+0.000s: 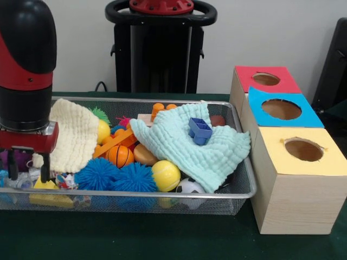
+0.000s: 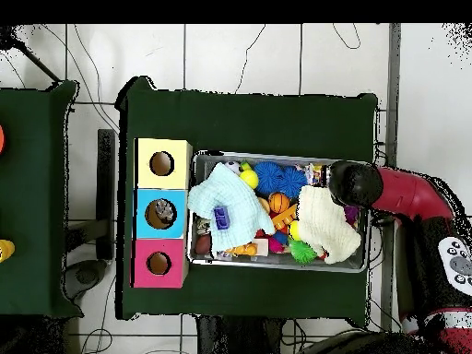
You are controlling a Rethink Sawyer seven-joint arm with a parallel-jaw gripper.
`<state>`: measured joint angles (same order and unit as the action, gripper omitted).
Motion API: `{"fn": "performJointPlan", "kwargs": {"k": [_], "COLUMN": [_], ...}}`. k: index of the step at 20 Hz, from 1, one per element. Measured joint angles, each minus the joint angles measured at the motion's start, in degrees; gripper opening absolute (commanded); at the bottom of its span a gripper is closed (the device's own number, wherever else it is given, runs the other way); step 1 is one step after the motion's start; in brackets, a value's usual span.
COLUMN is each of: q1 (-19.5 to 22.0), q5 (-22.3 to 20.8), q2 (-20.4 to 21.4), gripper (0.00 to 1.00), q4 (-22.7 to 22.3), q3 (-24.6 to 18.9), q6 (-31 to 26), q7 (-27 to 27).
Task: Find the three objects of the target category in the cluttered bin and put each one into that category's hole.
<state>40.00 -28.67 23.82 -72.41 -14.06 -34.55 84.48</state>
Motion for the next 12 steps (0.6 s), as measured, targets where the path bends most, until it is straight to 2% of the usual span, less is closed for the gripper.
{"fn": "performJointPlan", "kwargs": {"k": [12], "q1": [0.0], "q5": [0.0], "q2": [-0.8], "gripper": [1.00], "q4": [1.4], "q3": [0.0], "q6": [0.0], "q7": [0.0]}}
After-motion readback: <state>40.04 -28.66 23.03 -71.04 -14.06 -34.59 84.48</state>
